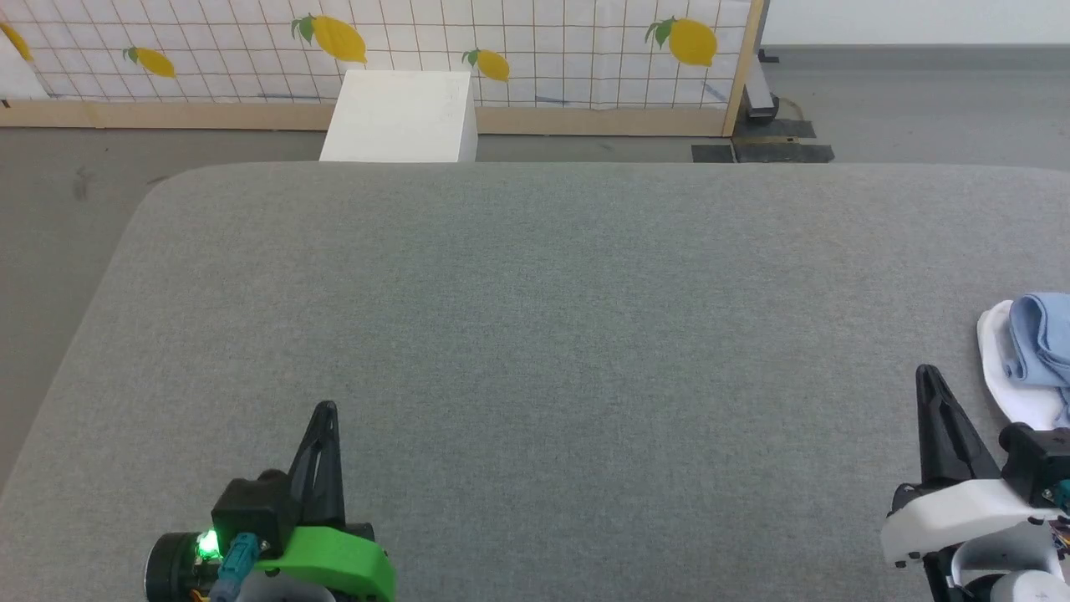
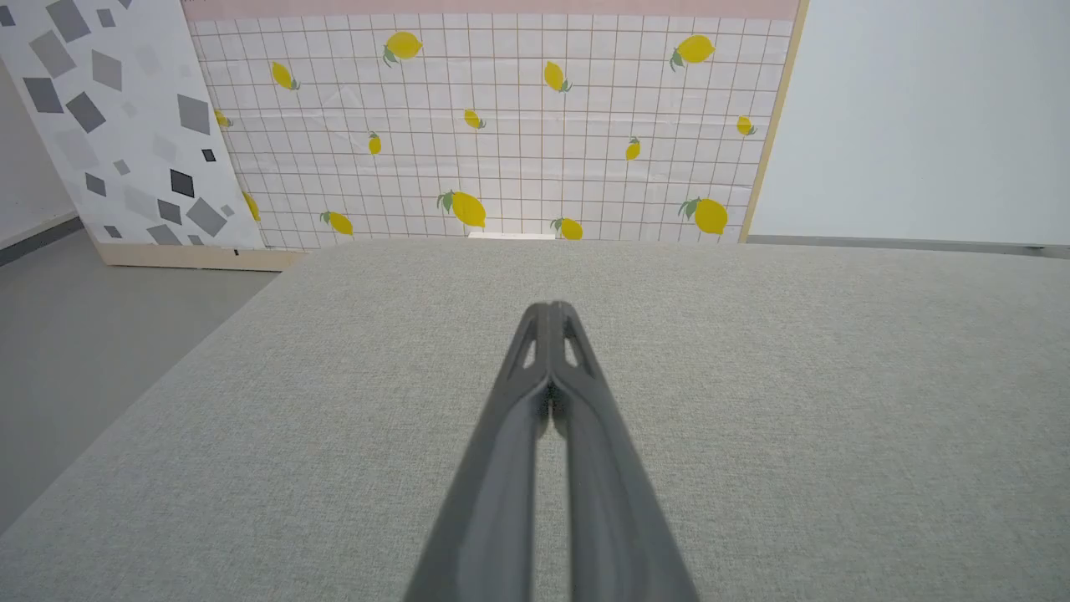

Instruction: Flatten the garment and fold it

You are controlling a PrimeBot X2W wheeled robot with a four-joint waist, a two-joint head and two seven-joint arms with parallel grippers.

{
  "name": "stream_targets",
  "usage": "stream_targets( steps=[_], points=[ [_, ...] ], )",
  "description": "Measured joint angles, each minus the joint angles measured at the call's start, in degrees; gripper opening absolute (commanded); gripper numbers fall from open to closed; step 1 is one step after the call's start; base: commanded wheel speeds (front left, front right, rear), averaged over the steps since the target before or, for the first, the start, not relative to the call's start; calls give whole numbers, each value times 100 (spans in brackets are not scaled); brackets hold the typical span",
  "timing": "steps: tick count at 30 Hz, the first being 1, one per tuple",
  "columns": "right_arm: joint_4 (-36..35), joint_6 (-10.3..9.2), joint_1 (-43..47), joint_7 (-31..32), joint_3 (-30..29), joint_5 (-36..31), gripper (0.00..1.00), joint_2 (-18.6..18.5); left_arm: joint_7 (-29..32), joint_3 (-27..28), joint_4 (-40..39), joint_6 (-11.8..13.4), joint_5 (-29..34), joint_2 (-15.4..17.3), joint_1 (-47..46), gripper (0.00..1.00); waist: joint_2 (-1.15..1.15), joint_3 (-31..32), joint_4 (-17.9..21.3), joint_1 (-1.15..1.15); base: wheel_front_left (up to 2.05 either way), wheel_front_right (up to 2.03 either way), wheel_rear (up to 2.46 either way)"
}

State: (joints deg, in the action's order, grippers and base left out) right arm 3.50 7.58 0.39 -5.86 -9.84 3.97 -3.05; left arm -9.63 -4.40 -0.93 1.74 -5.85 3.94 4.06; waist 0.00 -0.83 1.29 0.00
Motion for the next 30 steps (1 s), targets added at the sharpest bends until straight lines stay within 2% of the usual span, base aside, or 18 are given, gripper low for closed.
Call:
stream_targets(
  steps=[30],
  points=[
    [-114, 0, -1, 214, 355, -104, 0, 1, 352, 160, 25, -66, 159, -27, -93, 0, 0, 31, -48, 0, 0, 0, 0]
  ],
)
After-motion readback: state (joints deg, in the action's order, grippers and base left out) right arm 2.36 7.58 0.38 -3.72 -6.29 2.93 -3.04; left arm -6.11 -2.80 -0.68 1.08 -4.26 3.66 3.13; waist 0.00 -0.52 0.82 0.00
